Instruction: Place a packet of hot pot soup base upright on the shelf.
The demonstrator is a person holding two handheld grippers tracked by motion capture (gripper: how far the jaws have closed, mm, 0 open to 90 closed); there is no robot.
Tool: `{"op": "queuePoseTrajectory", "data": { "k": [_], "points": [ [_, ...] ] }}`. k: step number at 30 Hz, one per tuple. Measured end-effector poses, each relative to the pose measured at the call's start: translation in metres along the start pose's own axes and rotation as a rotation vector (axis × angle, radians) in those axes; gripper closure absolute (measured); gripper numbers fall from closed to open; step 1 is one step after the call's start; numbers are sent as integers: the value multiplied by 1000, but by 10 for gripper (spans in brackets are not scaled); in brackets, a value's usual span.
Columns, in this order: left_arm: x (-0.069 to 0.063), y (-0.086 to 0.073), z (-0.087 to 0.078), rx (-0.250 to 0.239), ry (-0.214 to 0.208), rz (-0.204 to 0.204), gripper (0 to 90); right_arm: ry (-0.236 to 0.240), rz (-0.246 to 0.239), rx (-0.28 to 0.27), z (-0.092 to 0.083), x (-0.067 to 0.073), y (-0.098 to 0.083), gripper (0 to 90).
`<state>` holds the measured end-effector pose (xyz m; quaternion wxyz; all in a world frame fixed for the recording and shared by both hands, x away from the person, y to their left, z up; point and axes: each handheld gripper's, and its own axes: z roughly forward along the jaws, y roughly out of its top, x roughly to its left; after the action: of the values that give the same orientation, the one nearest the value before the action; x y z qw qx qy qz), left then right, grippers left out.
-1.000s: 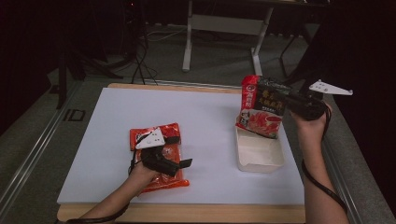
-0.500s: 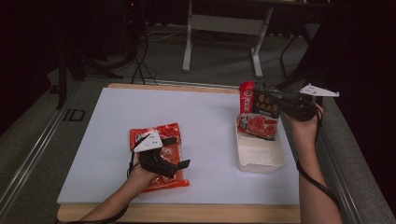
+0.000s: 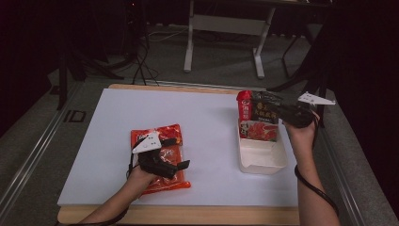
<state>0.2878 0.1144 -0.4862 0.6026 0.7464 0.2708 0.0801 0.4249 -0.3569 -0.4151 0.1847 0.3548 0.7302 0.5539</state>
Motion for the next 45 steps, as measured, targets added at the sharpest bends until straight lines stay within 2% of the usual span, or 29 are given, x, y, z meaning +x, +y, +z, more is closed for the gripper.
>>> {"op": "queuePoseTrajectory", "data": {
  "k": [5,13,16,18,19,21,23,25,26,27,29,30,31,32,34,36,37,41,44,45],
  "points": [
    [1,-1,0,1,-1,-2,14,11,36,-4,-8,-5,-15,731],
    [2,-1,0,-3,2,-4,14,-12,32,-1,-20,-7,-30,722],
    [2,-1,-1,-3,6,13,14,-25,46,15,-22,-4,-28,654],
    [3,-1,-1,-6,7,20,14,-32,53,-3,-25,-2,-24,544],
    [3,-1,-1,-9,6,28,14,-46,58,-11,-27,0,-21,525],
    [3,-1,-1,-6,9,41,14,-80,49,-3,-31,4,-15,426],
    [2,-1,-2,-14,9,48,14,-111,45,-10,-37,10,-9,394],
    [3,-1,-2,-4,10,52,14,-122,40,-23,-44,17,-3,345],
    [3,-1,-2,-4,10,52,14,-130,36,-24,-46,20,0,311],
    [4,-1,-1,9,1,35,14,-139,27,-23,-48,24,3,288],
    [5,-2,0,18,-2,22,14,-141,12,-36,-51,34,6,252],
    [5,-2,0,18,-2,22,14,-141,12,-36,-51,34,6,252],
    [5,-3,-1,17,-14,3,14,-144,6,-41,-53,39,8,214],
    [5,-3,-1,20,-22,-10,14,-128,5,-62,-56,47,10,175],
    [5,-3,0,39,-23,-19,14,-112,10,-92,-59,54,11,124],
    [4,-2,0,58,-14,-13,14,-104,9,-115,-62,63,11,111],
    [5,-2,-1,61,-13,-14,14,-83,0,-106,-62,67,10,105],
    [7,0,-3,79,-6,-14,14,-62,-21,-102,-63,84,3,105],
    [9,0,-6,73,-12,-22,14,-99,-53,-112,-66,92,-1,107],
    [9,-1,-7,73,-12,-22,14,-101,-48,-113,-67,93,-2,108]
  ]
}}
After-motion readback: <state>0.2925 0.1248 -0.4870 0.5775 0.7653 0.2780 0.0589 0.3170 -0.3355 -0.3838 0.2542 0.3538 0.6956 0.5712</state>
